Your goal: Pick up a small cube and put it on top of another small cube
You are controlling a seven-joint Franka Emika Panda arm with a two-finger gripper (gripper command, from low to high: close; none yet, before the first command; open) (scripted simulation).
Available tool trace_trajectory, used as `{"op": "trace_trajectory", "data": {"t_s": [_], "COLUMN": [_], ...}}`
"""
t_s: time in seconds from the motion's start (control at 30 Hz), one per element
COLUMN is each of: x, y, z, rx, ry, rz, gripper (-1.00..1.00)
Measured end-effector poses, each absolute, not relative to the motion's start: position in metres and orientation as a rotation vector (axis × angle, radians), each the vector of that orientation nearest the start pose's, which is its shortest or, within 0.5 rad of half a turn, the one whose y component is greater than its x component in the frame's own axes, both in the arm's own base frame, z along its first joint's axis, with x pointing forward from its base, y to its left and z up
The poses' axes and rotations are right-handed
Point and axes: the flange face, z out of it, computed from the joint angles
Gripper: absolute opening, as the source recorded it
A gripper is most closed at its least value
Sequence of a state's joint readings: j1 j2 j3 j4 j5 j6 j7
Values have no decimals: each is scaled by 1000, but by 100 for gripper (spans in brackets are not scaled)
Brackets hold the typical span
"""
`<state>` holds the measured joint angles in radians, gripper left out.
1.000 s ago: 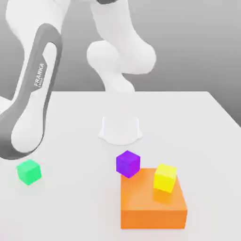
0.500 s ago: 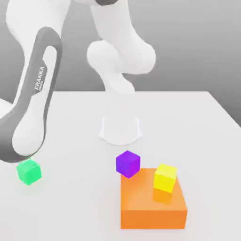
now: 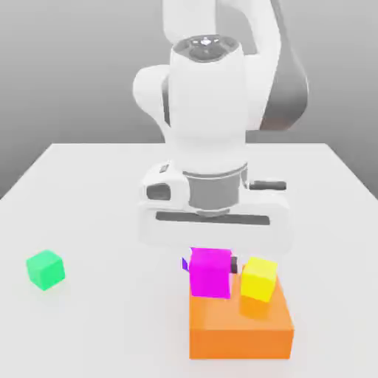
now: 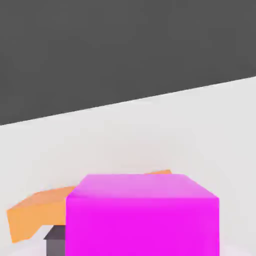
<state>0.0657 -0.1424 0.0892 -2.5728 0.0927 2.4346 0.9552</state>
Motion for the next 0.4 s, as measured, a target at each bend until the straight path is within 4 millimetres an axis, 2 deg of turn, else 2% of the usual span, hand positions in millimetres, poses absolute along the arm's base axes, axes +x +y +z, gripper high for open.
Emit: {"op": "trace_trajectory", "data": {"t_s": [0.13, 0.27, 0.3, 0.4], "x": [383, 374, 373, 373], "y": [114, 122, 122, 122], "z": [317, 275, 263, 263], "rx": [-2925, -2950, -2950, -2950], "ry": [1117, 1082, 1080, 1080], "rz": [9, 0, 0, 0], "gripper": [-100, -100, 100, 100]}}
